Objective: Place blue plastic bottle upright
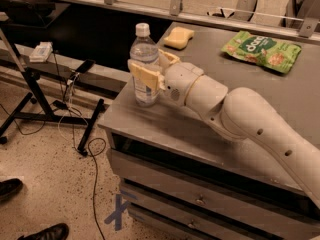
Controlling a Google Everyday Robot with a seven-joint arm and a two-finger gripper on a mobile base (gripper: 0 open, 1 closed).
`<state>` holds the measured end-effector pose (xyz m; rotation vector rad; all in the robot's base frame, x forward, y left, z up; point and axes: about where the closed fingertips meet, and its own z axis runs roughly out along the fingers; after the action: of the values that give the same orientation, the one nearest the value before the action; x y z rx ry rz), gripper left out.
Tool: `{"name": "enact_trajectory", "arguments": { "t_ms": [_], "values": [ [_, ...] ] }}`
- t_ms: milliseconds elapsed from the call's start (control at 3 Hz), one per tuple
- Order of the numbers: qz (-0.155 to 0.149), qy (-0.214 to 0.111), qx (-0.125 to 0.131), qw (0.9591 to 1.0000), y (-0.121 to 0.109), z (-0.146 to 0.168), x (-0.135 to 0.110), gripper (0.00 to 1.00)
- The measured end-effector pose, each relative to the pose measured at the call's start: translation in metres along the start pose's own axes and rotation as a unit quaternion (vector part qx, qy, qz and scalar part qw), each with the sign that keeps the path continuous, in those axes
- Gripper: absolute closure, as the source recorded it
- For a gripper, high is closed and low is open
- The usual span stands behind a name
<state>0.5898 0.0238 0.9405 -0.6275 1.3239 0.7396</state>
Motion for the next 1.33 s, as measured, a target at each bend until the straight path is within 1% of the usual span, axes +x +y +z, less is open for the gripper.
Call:
{"name": "enact_trajectory", "arguments": {
  "t_ms": [333, 667, 1000, 1333],
  "values": [
    [-0.003, -0.003, 0.003, 1.0, -0.002, -0.009, -0.002, 0.0],
    [-0.009, -0.002, 0.002, 1.0, -0.004, -0.015, -0.006, 0.0],
    [-0.032, 0.012, 0.0, 0.9994, -0.02, -0.037, -0.022, 0.0],
    [-0.054, 0.034, -0.021, 0.9977, -0.029, -0.064, -0.041, 0.0]
  ]
}}
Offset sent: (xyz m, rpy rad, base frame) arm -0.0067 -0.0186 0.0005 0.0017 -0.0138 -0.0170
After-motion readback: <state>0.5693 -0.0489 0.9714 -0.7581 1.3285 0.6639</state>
